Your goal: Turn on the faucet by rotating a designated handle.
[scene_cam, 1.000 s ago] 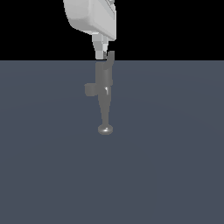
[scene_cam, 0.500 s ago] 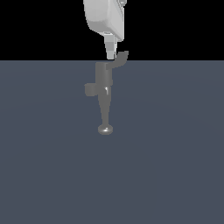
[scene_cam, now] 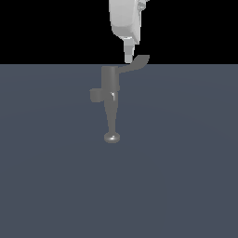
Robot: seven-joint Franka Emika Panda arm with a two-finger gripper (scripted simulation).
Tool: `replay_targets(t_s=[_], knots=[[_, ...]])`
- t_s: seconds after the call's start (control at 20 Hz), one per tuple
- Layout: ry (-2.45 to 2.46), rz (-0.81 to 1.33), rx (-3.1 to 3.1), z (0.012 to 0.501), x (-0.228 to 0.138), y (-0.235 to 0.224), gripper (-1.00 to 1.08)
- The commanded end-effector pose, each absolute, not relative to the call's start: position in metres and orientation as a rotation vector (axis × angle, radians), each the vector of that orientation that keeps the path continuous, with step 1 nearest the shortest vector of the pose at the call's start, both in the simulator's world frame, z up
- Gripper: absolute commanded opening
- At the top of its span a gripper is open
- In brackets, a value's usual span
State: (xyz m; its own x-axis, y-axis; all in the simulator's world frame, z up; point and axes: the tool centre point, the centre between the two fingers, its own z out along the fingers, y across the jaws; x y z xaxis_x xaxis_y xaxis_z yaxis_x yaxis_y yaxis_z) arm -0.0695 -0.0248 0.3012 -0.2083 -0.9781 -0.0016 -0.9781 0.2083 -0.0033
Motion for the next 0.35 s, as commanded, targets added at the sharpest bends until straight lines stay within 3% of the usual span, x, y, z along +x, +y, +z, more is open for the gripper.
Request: replay_targets(t_s=[0.0, 0.3], knots=[[2.474, -0.002, -1.935, 0.300, -0.067, -0.050, -1.00], [2.479, 0.000, -1.930, 0.300, -0.059, -0.065, -1.00]])
